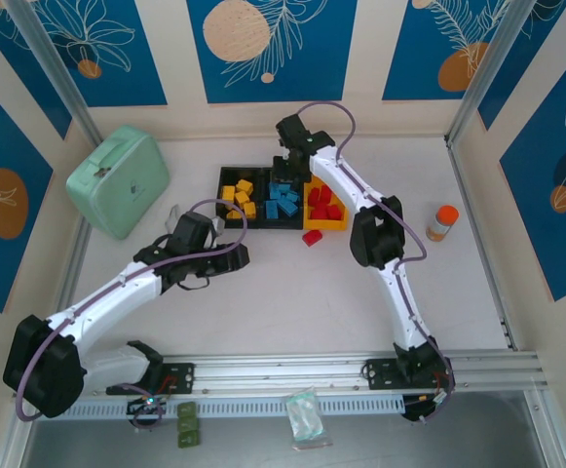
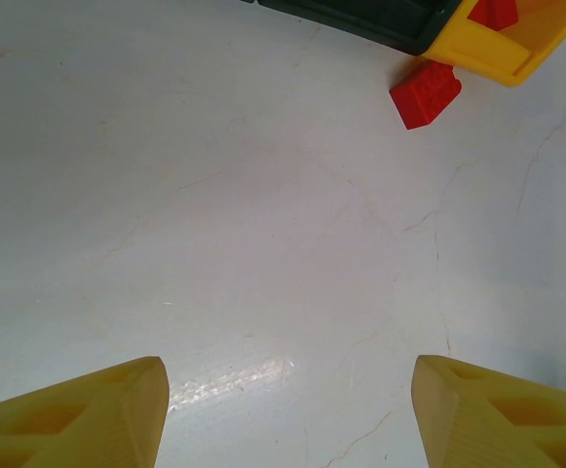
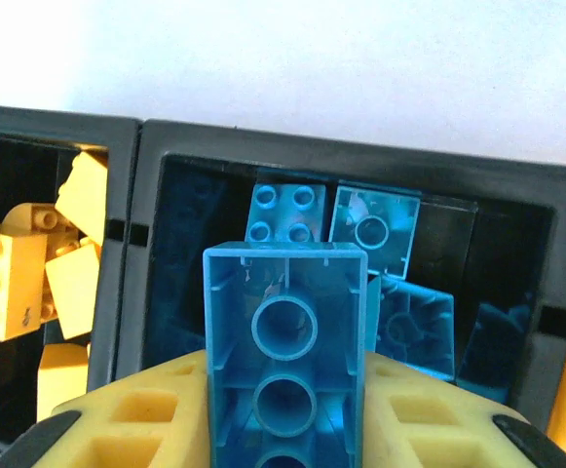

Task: Sort the legos into containers by color
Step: Place the lego in the container.

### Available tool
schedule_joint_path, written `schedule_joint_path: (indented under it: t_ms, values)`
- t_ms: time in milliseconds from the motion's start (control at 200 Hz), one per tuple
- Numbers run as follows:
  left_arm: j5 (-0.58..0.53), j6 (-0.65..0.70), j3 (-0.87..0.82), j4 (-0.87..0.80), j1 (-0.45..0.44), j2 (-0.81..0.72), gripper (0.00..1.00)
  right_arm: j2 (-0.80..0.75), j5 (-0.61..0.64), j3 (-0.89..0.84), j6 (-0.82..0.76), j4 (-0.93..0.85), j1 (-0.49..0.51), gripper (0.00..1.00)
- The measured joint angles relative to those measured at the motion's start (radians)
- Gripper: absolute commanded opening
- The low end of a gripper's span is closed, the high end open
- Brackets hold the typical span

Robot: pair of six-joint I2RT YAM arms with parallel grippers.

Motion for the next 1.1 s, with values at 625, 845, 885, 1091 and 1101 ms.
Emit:
schedule_joint_path:
  t_ms: [625,845,885,1091,1101]
  values:
    - [0.000,-0.001,-0.019,0.000,0.000,-0.019,0.67,0.067,0.015,0.093,0.021,-0.069,0.006,0.51]
    - [0.000,0.000,-0.021,-0.001,0.000,-0.041,0.67,-0.150,0.063,-0.172,0.021,-0.022,0.038,0.57]
    - [0.000,0.006,-0.021,0.000,0.000,-0.043,0.67,-0.234,0.073,-0.275,0.023,0.007,0.049,0.60]
    - [0.000,0.050,-0.021,-0.001,0.000,-0.044,0.67,-0.686,0.126,-0.783,0.079,0.158,0.115,0.68]
    - [0.000,0.051,-0.021,-0.001,0.000,-0.044,0.67,-0.704,0.129,-0.805,0.086,0.166,0.118,0.69]
